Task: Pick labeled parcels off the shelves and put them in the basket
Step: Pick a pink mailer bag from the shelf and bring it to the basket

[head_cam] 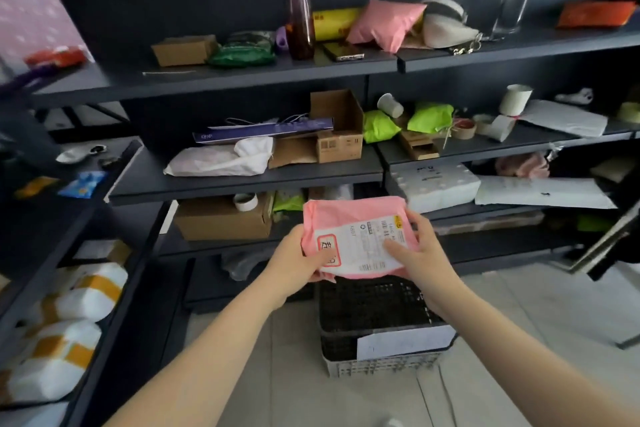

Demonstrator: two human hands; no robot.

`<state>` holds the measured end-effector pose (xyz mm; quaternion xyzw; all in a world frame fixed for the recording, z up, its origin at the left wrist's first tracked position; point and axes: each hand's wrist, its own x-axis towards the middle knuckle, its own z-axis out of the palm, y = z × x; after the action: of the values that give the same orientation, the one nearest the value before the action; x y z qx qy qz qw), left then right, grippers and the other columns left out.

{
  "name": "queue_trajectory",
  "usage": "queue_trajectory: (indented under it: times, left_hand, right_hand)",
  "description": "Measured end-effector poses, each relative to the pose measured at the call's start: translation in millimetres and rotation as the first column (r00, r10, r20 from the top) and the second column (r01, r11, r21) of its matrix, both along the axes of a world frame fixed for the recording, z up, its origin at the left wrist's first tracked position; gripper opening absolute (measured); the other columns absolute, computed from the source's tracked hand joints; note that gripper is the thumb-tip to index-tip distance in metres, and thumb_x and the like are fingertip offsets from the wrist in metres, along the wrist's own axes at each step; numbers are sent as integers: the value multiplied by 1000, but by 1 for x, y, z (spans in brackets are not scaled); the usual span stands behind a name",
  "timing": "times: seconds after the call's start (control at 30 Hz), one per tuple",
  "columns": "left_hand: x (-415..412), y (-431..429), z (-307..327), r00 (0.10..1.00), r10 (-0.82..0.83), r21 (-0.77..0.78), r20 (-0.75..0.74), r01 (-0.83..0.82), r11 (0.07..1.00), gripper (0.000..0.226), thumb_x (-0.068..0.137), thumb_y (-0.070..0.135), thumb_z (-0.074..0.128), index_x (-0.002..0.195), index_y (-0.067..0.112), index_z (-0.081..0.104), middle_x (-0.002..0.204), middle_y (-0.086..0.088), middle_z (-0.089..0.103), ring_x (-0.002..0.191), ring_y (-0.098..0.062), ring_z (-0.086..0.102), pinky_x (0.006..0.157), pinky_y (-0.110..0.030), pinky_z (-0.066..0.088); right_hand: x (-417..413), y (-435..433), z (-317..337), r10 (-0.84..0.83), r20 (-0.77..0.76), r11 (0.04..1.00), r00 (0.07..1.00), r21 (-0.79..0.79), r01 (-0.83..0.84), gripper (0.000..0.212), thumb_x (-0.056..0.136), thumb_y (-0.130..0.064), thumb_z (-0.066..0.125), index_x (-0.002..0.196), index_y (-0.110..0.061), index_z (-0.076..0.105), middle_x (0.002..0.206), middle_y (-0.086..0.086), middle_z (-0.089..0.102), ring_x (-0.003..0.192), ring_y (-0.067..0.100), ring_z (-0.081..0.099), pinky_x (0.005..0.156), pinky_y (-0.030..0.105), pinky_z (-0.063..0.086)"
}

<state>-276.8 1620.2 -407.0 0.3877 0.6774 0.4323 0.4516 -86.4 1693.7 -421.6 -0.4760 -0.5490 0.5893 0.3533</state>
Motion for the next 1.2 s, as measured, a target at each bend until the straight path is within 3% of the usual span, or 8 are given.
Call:
queue_trajectory:
  times: [0.1,0.23,0.47,0.63,0.77,0.97,1.1,1.2]
  left_hand:
    - [-10,50,-35,997,36,-27,-66,-38,999,29,87,9,65,112,15,52,108,-2,66,90,-13,67,69,-35,60]
    - [-31,119,-91,980,-15,-127,-199,-10,992,27,89,25,63,114,25,54,110,5,66,97,-11,64,84,-36,55]
    - [-81,176,-223,912,68,-325,-404,-213,921,42,92,23,59,132,14,50,121,-4,62,103,-15,60,89,-25,45]
    - [-102,192,-324,874,-4,-420,-485,-229,878,48,93,31,55,137,14,45,128,-4,57,111,-18,57,94,-28,42]
    - [-104,205,-384,873,-72,-457,-483,-181,871,53,93,31,56,141,12,41,134,-5,54,118,-20,54,99,-28,39]
    - [-101,202,-431,819,-219,-464,-531,-65,883,61,90,22,61,145,18,35,135,-4,50,127,-19,44,104,-25,32]
    - [-107,196,-442,819,-187,-389,-543,-47,920,61,88,17,64,143,15,38,131,-4,52,124,-18,45,100,-14,26]
    - [-110,196,-445,819,-195,-365,-540,-18,931,62,88,18,64,143,16,37,130,-1,51,124,-16,43,100,-12,23]
  right_hand:
    - [-9,57,-42,33,79,995,996,-95,-26,49,88,-14,64,131,-20,40,111,1,61,94,15,65,62,26,57]
    - [-20,137,-99,33,163,984,986,-178,-3,44,86,-11,66,125,-17,45,108,5,62,89,16,66,55,24,55]
    - [-39,225,-242,-99,411,925,906,-297,236,52,84,-7,67,130,-10,44,113,14,63,96,29,65,77,48,57]
    - [-57,242,-345,-61,530,901,846,-335,275,49,83,-12,69,127,-14,48,112,13,64,96,31,63,83,49,55]
    - [-77,253,-413,5,589,901,808,-354,252,45,86,-14,65,127,-13,48,115,13,63,96,29,61,81,37,51]
    - [-100,266,-495,76,648,906,758,-361,218,46,89,-15,60,132,-14,45,123,13,60,111,32,57,91,38,46]
    - [-114,271,-538,89,572,898,815,-401,183,42,90,-13,59,130,-11,47,112,5,58,105,27,59,87,36,47]
    - [-116,277,-578,201,560,893,804,-443,86,46,89,-27,59,131,-12,49,124,15,56,108,32,58,83,34,45]
